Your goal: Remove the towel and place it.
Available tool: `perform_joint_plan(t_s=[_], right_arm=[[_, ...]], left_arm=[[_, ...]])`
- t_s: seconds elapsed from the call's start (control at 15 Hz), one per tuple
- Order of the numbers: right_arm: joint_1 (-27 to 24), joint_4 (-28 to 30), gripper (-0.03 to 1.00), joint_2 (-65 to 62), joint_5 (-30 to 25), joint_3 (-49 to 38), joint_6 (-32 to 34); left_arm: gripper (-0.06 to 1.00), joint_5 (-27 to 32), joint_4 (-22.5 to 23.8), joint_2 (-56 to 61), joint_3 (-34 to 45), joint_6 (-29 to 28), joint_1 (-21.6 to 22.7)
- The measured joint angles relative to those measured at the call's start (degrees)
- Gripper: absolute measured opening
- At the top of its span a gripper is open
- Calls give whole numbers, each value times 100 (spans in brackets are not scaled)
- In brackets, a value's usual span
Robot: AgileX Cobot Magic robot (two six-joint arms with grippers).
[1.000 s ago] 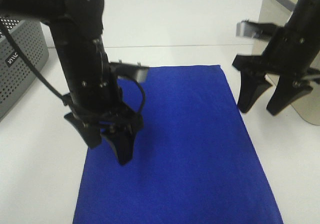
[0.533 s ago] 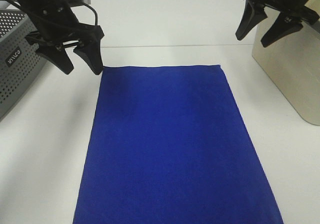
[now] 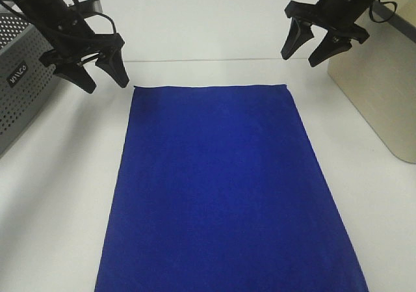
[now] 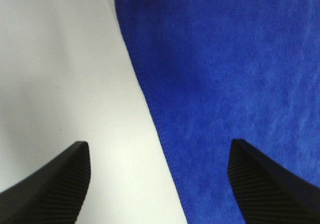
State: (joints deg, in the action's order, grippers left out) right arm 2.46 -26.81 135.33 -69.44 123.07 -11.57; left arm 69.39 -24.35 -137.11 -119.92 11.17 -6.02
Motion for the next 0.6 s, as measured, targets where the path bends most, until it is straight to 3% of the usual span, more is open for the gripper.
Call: perform_joint_plan(t_s=[0.2, 0.6], right_arm=[[0, 17, 65, 573, 0, 613, -6], [6, 327, 65, 1129, 0, 1083, -29]], left_arm=[[72, -63, -258, -527, -550, 23, 0], [72, -527, -115, -1146, -1203, -241, -74]])
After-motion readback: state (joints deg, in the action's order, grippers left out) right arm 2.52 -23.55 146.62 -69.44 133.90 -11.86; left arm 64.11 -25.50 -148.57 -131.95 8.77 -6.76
